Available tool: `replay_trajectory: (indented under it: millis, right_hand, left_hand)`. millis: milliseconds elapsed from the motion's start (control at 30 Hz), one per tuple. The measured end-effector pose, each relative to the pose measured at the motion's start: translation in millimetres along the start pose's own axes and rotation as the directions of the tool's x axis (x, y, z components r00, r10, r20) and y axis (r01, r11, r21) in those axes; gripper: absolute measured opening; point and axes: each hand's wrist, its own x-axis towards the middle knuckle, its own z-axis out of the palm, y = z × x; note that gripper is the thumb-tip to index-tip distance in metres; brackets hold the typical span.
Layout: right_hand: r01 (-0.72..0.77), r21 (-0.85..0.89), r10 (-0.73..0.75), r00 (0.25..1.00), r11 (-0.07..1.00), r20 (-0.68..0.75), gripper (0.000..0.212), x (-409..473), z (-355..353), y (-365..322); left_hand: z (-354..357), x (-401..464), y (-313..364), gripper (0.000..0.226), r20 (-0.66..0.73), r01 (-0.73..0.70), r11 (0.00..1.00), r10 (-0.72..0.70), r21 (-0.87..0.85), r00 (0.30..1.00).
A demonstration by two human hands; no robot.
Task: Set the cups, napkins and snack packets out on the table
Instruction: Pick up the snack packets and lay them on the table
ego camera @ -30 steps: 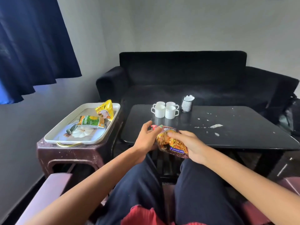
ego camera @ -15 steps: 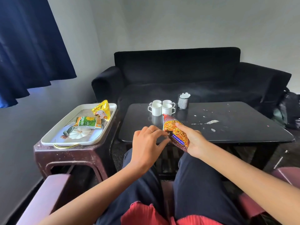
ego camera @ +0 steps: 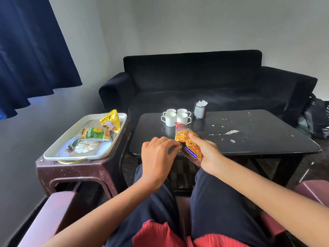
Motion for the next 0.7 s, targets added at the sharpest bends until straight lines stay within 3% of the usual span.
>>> replay_trajectory:
  millis: [367,533,700]
  right_hand:
    - [0.065,-0.044,-0.067,0.996,0.997,-0.066,0.067,0,4,14]
    - [0.092,-0.039,-0.095,0.992,0.995,-0.082,0.065,0,3,16]
    - [0.109,-0.052,-0.113,0.989,0.993,-0.091,0.061,1,2,16]
  left_hand:
    - [3,5,-6,0.019,0.031,0.023,0.999,-0.024,0.048,0.999]
    - [4,4,-5,0.016,0.066,-0.005,0.999,0.002,0.053,0.998]
    - [6,2,-2,0.011,0.077,0.056,0.998,-0.055,-0.007,0.996]
